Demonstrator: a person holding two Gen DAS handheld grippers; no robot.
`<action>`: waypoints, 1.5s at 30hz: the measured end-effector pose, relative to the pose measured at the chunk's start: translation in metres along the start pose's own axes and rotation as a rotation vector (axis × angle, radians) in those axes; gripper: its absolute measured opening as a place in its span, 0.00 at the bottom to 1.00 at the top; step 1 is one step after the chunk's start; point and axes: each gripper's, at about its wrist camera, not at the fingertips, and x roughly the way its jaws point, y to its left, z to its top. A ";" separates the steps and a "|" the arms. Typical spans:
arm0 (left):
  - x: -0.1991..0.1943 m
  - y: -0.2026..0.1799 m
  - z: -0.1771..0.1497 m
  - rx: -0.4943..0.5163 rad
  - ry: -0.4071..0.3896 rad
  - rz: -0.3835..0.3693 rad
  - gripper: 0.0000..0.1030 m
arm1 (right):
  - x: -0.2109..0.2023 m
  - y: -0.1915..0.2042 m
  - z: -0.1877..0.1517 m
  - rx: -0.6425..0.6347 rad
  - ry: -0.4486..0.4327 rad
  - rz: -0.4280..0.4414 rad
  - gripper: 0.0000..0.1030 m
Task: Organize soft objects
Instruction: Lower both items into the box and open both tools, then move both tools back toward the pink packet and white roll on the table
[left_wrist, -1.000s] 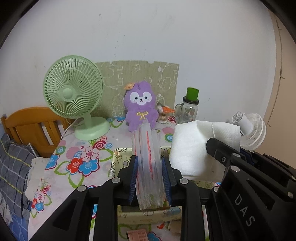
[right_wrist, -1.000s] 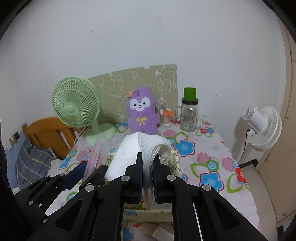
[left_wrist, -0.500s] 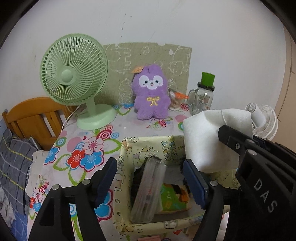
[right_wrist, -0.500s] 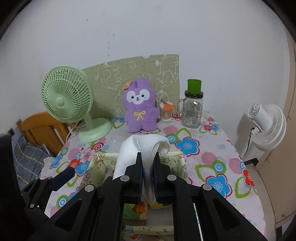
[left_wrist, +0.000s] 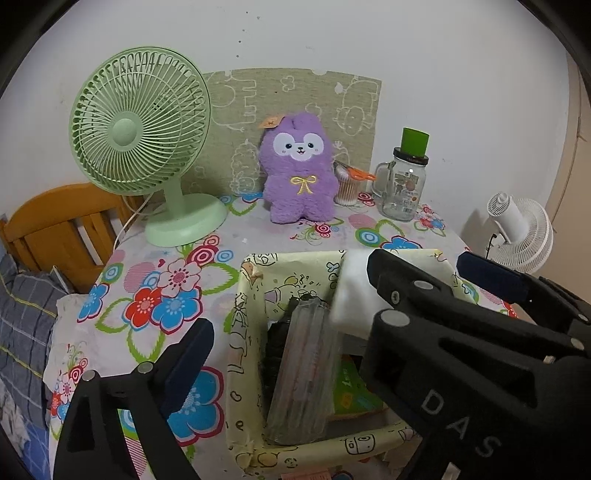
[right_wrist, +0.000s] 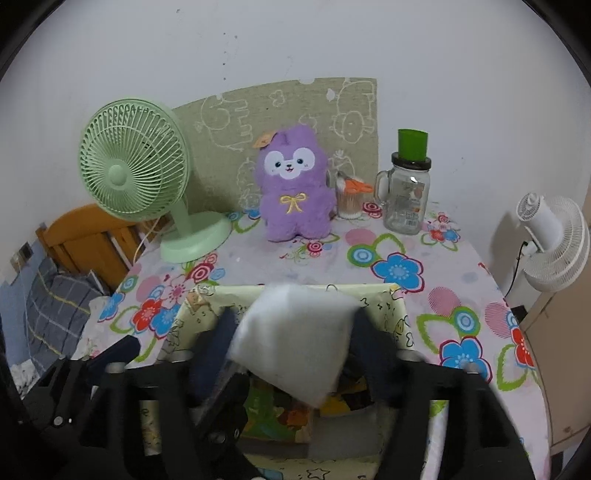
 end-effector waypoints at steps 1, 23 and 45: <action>0.000 0.000 0.000 -0.001 0.000 0.003 0.92 | 0.000 0.000 0.000 -0.001 0.005 -0.002 0.75; -0.080 -0.025 0.003 0.000 -0.118 0.002 0.99 | -0.087 -0.008 -0.003 -0.016 -0.090 -0.022 0.96; -0.169 -0.048 -0.030 0.025 -0.231 0.021 1.00 | -0.189 -0.007 -0.033 -0.043 -0.204 -0.042 0.98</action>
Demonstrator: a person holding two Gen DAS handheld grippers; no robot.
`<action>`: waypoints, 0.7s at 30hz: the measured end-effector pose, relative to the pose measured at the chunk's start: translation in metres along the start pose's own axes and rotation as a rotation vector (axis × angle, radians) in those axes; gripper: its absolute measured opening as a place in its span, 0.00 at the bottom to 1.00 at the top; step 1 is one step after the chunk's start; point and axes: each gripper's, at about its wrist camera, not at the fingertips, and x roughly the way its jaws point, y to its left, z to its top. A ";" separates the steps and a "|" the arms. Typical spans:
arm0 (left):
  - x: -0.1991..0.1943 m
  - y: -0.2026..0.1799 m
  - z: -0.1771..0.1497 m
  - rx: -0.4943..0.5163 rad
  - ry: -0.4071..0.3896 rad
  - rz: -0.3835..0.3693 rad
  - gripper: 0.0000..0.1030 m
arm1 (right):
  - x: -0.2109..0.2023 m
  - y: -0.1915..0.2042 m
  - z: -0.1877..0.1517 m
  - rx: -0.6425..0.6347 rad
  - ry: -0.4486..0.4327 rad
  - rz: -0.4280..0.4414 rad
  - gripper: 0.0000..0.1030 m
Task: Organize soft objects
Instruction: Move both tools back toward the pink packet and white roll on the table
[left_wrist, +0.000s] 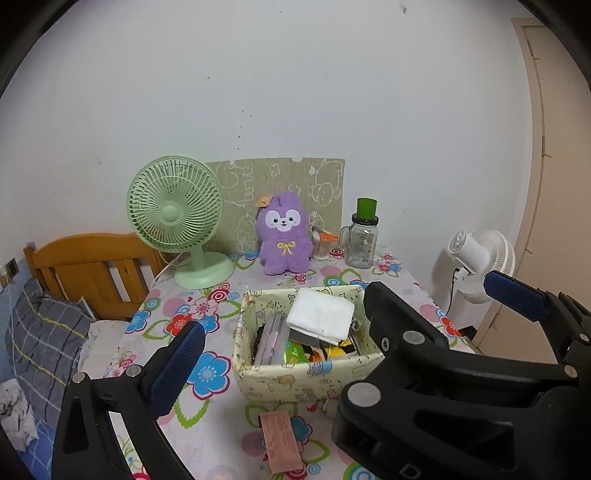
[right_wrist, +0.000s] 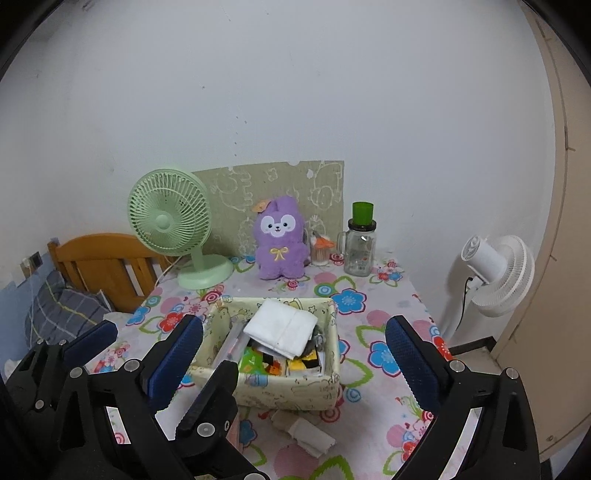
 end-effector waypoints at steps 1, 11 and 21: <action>-0.003 -0.001 -0.001 0.000 -0.002 0.001 1.00 | -0.003 0.000 -0.001 -0.001 -0.002 0.001 0.98; -0.030 -0.004 -0.021 -0.008 -0.021 0.005 1.00 | -0.032 0.003 -0.018 -0.010 -0.014 0.007 0.98; -0.030 0.000 -0.039 -0.004 -0.006 -0.007 1.00 | -0.033 0.008 -0.039 -0.013 0.009 0.001 0.98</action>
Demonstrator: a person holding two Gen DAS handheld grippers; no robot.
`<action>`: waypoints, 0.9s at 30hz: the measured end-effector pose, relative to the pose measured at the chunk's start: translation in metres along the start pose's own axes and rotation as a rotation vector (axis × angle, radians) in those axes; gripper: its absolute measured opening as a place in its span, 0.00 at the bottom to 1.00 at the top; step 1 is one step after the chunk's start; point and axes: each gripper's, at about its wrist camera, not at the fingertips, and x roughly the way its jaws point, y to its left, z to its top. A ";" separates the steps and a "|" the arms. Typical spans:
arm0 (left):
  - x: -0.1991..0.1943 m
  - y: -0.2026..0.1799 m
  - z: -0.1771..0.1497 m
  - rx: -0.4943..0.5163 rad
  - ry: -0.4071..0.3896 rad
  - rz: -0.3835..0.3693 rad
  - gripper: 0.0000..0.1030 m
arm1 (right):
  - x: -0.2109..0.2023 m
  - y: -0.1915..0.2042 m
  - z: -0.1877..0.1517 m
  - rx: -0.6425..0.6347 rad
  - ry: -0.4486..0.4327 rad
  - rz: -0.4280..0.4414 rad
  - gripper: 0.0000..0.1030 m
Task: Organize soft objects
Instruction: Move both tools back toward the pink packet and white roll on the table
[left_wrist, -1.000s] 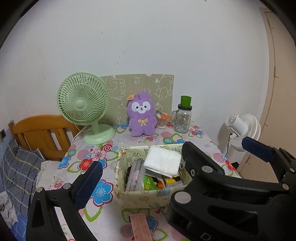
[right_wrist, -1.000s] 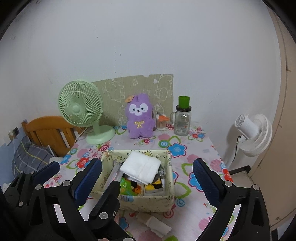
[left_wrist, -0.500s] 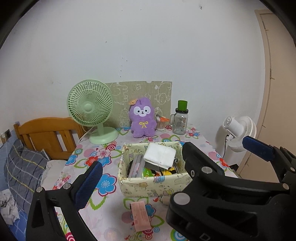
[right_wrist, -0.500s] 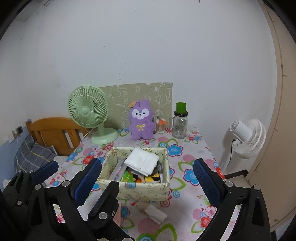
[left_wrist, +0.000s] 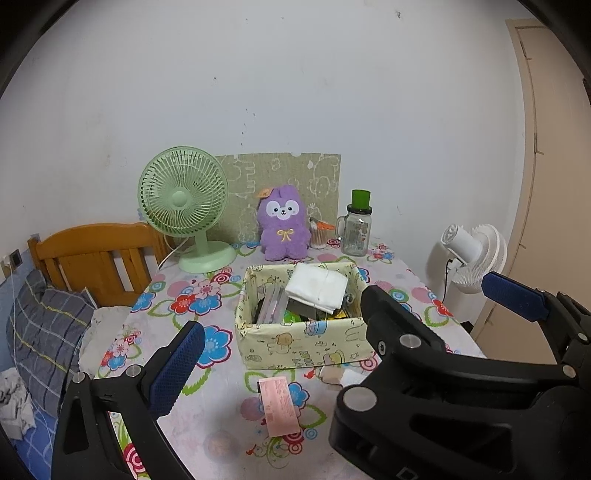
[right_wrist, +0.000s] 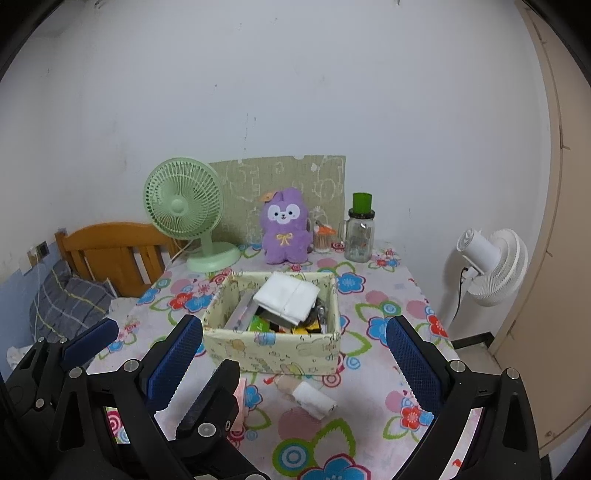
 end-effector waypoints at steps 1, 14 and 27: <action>0.001 0.001 -0.002 0.000 0.002 0.000 1.00 | 0.001 0.001 -0.002 -0.001 0.003 -0.001 0.98; 0.027 0.002 -0.036 0.002 0.052 -0.030 1.00 | 0.027 0.001 -0.037 0.007 0.045 0.008 0.98; 0.064 0.006 -0.068 -0.022 0.156 -0.025 1.00 | 0.067 -0.001 -0.071 0.007 0.121 0.021 0.98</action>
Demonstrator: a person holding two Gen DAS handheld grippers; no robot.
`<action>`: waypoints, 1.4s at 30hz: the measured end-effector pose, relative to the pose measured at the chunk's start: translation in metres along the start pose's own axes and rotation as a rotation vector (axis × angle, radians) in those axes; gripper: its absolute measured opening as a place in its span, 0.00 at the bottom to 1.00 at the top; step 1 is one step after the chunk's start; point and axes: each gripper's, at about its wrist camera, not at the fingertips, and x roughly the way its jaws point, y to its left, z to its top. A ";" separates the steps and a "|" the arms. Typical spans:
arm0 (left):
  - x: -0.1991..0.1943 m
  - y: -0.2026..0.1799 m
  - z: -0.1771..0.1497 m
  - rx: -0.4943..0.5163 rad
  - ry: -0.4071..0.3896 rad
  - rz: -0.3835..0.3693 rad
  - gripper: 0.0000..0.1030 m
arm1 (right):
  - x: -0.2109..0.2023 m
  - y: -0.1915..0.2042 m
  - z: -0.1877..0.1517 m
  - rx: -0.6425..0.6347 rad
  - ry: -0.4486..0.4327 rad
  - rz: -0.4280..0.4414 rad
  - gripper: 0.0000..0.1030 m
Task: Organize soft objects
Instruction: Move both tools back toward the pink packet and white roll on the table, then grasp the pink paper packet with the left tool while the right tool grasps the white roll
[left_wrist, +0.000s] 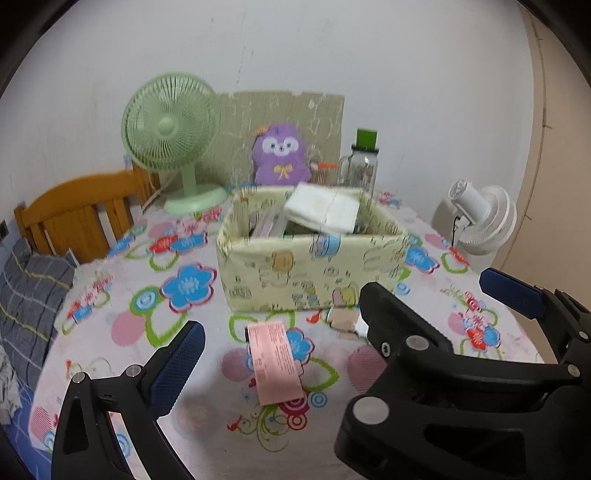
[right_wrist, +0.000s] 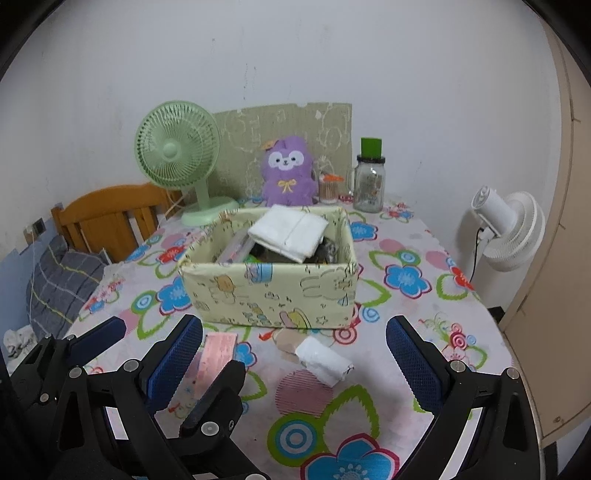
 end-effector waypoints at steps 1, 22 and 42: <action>0.004 0.001 -0.002 -0.001 0.012 0.000 1.00 | 0.004 0.000 -0.002 0.001 0.010 0.001 0.98; 0.075 0.020 -0.025 -0.050 0.222 0.026 0.93 | 0.076 -0.003 -0.025 0.006 0.164 0.016 0.98; 0.093 0.021 -0.019 -0.046 0.262 0.059 0.40 | 0.114 -0.013 -0.022 0.026 0.233 0.019 0.98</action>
